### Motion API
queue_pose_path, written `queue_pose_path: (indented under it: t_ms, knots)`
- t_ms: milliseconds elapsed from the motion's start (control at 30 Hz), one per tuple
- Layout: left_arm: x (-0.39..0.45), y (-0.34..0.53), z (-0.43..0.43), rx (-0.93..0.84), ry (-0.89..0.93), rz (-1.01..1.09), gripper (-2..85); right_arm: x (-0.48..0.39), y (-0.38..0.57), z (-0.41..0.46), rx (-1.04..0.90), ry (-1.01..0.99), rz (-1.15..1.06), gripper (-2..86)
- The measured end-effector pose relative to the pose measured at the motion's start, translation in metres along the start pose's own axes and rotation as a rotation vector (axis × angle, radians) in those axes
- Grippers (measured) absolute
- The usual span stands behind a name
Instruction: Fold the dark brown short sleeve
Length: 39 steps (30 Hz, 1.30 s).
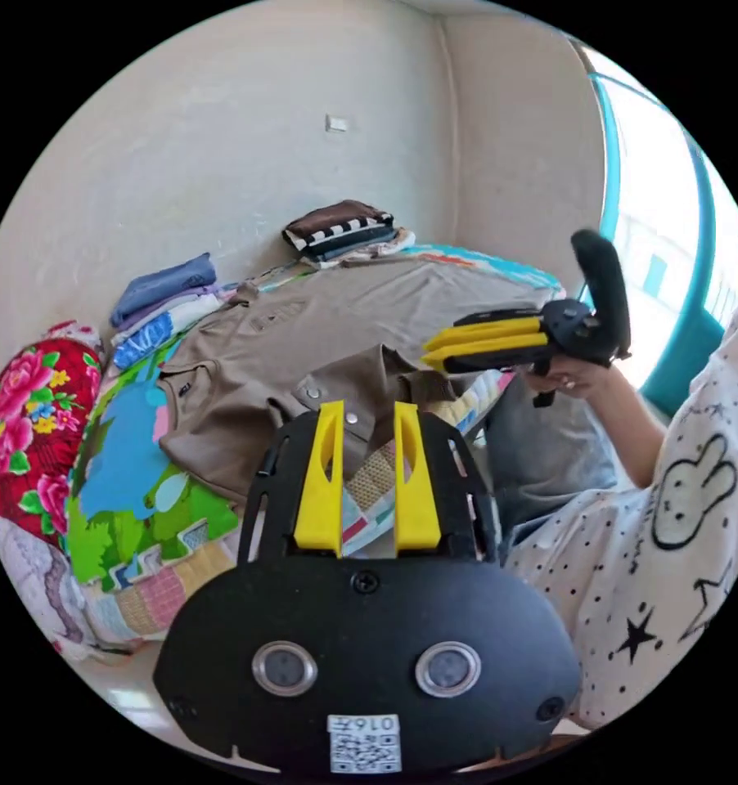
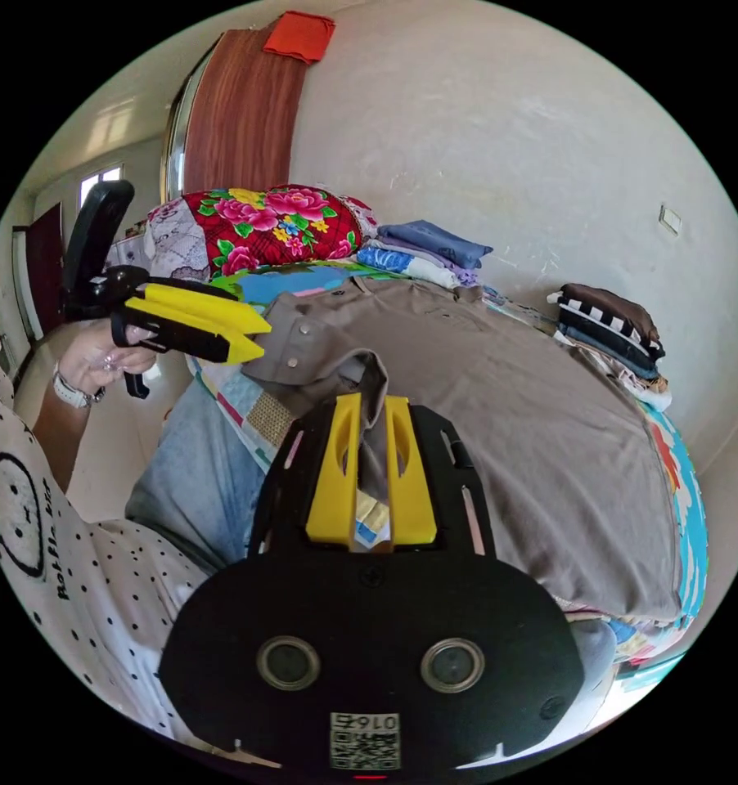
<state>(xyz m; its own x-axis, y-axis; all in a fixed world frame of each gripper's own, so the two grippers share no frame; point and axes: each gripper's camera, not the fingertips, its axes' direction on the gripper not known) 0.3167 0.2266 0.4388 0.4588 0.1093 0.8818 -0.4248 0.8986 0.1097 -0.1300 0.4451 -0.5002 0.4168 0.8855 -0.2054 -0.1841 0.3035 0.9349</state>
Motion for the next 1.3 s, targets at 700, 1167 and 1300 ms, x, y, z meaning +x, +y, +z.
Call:
queue_pose_path:
  t_ms: [700, 1167, 1300]
  knots:
    - [0.023, -0.028, 0.003, -0.067, -0.248, -0.042, -1.0, 0.008, 0.01, 0.011, -0.074, -0.053, -0.044, 2.3]
    - [-0.008, -0.029, -0.048, -0.096, -0.065, 0.029, -1.0, 0.071, 0.043, -0.04, 0.04, -0.299, -0.152, -0.1]
    - [-0.031, -0.035, -0.067, 0.012, 0.104, 0.073, -1.0, 0.097, 0.05, -0.048, 0.105, -0.38, -0.121, -0.2]
